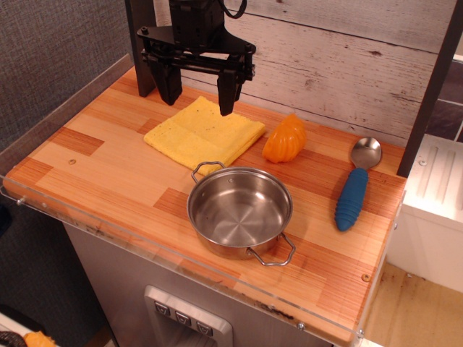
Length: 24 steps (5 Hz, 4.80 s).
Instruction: Bring the yellow cloth to the front edge of the table.
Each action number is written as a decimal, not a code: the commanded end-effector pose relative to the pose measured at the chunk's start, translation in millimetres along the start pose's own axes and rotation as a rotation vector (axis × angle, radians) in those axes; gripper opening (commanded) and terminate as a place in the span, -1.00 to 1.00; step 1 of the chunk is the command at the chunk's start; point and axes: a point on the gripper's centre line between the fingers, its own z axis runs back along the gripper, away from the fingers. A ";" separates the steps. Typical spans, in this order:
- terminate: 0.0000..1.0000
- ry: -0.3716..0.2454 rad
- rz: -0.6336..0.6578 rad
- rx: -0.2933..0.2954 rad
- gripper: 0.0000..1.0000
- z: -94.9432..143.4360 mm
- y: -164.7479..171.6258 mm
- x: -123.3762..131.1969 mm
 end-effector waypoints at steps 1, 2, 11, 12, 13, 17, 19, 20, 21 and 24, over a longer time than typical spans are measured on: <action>-1.00 0.000 0.000 0.000 1.00 0.0 0.0 0.0; -1.00 0.000 0.022 0.008 1.00 -13.8 19.5 18.7; -1.00 0.012 -0.022 0.069 1.00 -72.1 57.0 15.9; -1.00 0.038 -0.013 0.100 1.00 -62.8 66.2 -8.6; -1.00 0.052 0.022 0.130 1.00 -55.3 76.3 -27.5; -1.00 -0.007 -0.002 0.055 1.00 -67.3 63.2 18.0; -1.00 0.059 -0.003 0.034 1.00 -99.6 58.9 -2.0; -1.00 0.125 0.029 0.021 1.00 -112.9 60.7 -22.6; -1.00 0.139 0.048 -0.001 1.00 -112.5 64.6 -27.5; -1.00 0.246 0.023 0.122 1.00 -82.9 92.2 -88.6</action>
